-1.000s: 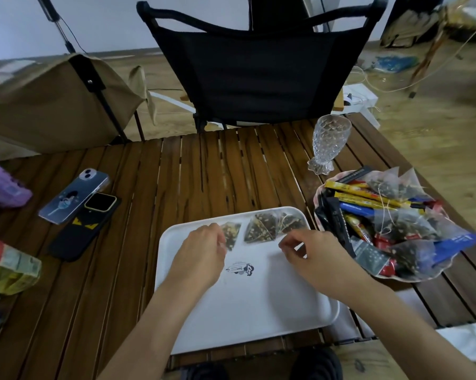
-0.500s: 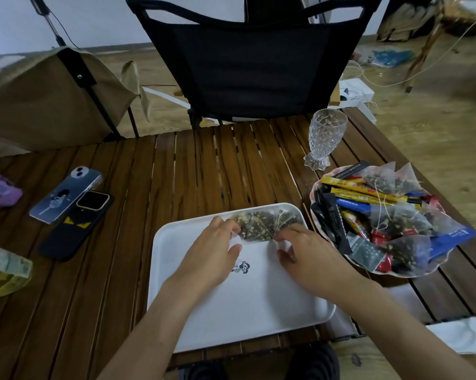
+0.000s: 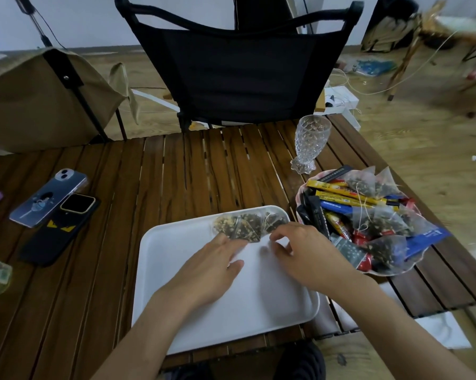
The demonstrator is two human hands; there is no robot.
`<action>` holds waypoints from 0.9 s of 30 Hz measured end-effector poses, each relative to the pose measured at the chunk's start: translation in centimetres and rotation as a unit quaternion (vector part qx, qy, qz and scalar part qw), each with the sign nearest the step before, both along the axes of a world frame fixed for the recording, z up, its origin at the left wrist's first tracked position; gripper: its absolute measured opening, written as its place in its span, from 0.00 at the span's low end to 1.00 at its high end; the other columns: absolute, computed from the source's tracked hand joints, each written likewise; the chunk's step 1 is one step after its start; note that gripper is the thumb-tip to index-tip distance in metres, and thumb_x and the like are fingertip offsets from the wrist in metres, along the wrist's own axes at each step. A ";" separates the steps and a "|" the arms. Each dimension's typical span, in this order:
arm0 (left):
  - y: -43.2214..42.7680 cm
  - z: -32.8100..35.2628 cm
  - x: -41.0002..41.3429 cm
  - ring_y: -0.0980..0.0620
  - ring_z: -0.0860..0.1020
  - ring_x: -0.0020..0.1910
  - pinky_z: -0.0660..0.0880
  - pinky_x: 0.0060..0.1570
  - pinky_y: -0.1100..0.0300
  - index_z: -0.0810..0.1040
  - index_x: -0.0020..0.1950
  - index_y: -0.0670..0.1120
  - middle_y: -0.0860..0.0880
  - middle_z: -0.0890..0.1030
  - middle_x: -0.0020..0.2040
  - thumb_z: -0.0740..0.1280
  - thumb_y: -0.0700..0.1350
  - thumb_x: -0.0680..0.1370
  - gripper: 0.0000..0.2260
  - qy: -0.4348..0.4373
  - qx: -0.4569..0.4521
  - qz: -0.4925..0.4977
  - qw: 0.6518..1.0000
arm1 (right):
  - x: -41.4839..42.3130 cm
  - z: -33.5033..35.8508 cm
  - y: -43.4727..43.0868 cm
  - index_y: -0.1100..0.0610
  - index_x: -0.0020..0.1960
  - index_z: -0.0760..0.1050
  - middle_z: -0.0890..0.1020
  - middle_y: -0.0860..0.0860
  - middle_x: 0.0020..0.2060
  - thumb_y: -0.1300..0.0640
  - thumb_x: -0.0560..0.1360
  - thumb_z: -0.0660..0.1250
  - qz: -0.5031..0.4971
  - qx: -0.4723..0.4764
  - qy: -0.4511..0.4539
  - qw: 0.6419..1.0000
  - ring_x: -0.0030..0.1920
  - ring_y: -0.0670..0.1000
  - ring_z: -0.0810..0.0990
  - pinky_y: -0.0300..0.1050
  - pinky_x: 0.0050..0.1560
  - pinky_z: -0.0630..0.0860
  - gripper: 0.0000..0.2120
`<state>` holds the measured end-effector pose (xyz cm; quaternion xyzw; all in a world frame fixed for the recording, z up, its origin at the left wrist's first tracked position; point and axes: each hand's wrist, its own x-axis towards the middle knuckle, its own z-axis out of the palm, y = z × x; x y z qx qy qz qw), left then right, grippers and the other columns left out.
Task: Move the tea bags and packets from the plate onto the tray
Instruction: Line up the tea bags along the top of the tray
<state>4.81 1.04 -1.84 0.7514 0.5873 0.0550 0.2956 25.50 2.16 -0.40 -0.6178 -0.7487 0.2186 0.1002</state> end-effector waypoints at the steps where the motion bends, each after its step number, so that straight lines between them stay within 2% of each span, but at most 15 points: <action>1: 0.2 -0.1 0.1 0.55 0.73 0.65 0.74 0.63 0.57 0.64 0.77 0.61 0.56 0.69 0.68 0.59 0.54 0.84 0.20 0.003 0.000 0.000 1.000 | 0.1 0.2 0.0 0.49 0.59 0.78 0.80 0.44 0.56 0.51 0.80 0.63 -0.005 0.006 0.001 1.000 0.49 0.47 0.81 0.48 0.50 0.80 0.10; 3: 0.2 -0.1 0.2 0.55 0.72 0.67 0.73 0.65 0.56 0.63 0.77 0.61 0.56 0.68 0.70 0.58 0.54 0.84 0.21 0.005 0.001 -0.004 1.000 | 0.4 0.6 -0.1 0.49 0.58 0.79 0.80 0.43 0.52 0.52 0.79 0.63 -0.016 0.016 0.007 1.000 0.47 0.46 0.80 0.47 0.49 0.80 0.09; 5: 0.1 0.0 0.2 0.56 0.72 0.68 0.73 0.66 0.58 0.63 0.77 0.61 0.57 0.65 0.73 0.58 0.55 0.84 0.21 0.002 0.000 -0.008 1.000 | 0.8 1.1 0.0 0.48 0.52 0.80 0.81 0.43 0.47 0.54 0.78 0.64 -0.029 0.046 0.012 0.998 0.44 0.46 0.81 0.48 0.47 0.81 0.07; 8: -0.4 0.5 0.2 0.59 0.74 0.62 0.72 0.61 0.63 0.66 0.74 0.61 0.61 0.67 0.70 0.58 0.56 0.84 0.18 -0.003 0.005 -0.007 1.000 | 2.1 1.9 0.6 0.51 0.47 0.80 0.81 0.46 0.46 0.57 0.76 0.66 -0.078 0.158 0.013 0.984 0.45 0.49 0.79 0.44 0.42 0.77 0.05; 9: -0.6 0.7 0.2 0.61 0.74 0.60 0.73 0.60 0.63 0.68 0.73 0.61 0.62 0.68 0.68 0.58 0.56 0.84 0.16 -0.006 0.006 -0.006 1.000 | 2.7 2.1 0.9 0.52 0.48 0.81 0.81 0.48 0.48 0.57 0.76 0.66 -0.102 0.196 -0.003 0.975 0.49 0.50 0.78 0.43 0.44 0.75 0.05; 11: -0.9 1.0 0.0 0.63 0.73 0.56 0.73 0.59 0.64 0.70 0.70 0.61 0.63 0.69 0.66 0.58 0.57 0.84 0.15 -0.011 0.008 -0.006 1.000 | 4.1 2.2 1.6 0.54 0.55 0.81 0.78 0.53 0.60 0.53 0.77 0.65 -0.152 0.233 -0.093 0.956 0.61 0.56 0.72 0.50 0.57 0.73 0.10; 13: -1.1 1.4 -0.2 0.63 0.73 0.56 0.73 0.58 0.65 0.71 0.69 0.61 0.64 0.69 0.65 0.59 0.57 0.83 0.15 -0.007 0.011 -0.007 1.000 | 5.4 1.7 2.4 0.56 0.63 0.77 0.68 0.58 0.72 0.48 0.78 0.63 -0.196 0.201 -0.171 0.944 0.74 0.62 0.61 0.59 0.69 0.66 0.18; 15: -1.2 1.7 -0.5 0.63 0.74 0.56 0.74 0.57 0.65 0.71 0.69 0.61 0.65 0.70 0.64 0.59 0.58 0.83 0.14 -0.004 0.012 -0.007 1.000 | 6.4 1.0 3.1 0.56 0.66 0.75 0.61 0.58 0.77 0.43 0.80 0.60 -0.213 0.153 -0.193 0.945 0.78 0.63 0.52 0.62 0.72 0.62 0.22; 17: -1.2 2.0 -0.8 0.62 0.75 0.55 0.75 0.58 0.63 0.72 0.68 0.61 0.64 0.71 0.64 0.59 0.58 0.83 0.14 0.001 0.014 -0.006 1.000 | 7.1 0.6 3.8 0.57 0.66 0.75 0.60 0.57 0.77 0.41 0.80 0.58 -0.211 0.125 -0.211 0.946 0.77 0.63 0.53 0.63 0.72 0.62 0.24; 21: -0.9 2.4 -1.3 0.60 0.75 0.53 0.75 0.55 0.62 0.73 0.68 0.60 0.63 0.72 0.61 0.60 0.58 0.83 0.14 0.015 0.019 -0.002 1.000 | 7.5 0.8 4.2 0.58 0.66 0.76 0.68 0.55 0.71 0.42 0.80 0.56 -0.225 0.128 -0.212 0.942 0.72 0.62 0.61 0.62 0.69 0.66 0.25; 24: -0.6 3.0 -1.9 0.60 0.75 0.53 0.76 0.56 0.59 0.74 0.67 0.60 0.62 0.74 0.59 0.60 0.58 0.83 0.14 0.020 0.026 0.004 0.999 | 6.7 1.8 3.7 0.58 0.67 0.74 0.72 0.53 0.69 0.45 0.81 0.57 -0.233 0.197 -0.168 0.937 0.71 0.61 0.63 0.61 0.68 0.65 0.23; 27: -0.5 3.7 -2.6 0.58 0.75 0.53 0.77 0.57 0.58 0.74 0.67 0.59 0.61 0.75 0.59 0.60 0.57 0.83 0.13 0.023 0.024 0.018 0.999 | 4.7 3.2 2.4 0.58 0.70 0.72 0.75 0.52 0.69 0.48 0.81 0.59 -0.198 0.290 -0.082 0.933 0.71 0.57 0.65 0.58 0.69 0.65 0.22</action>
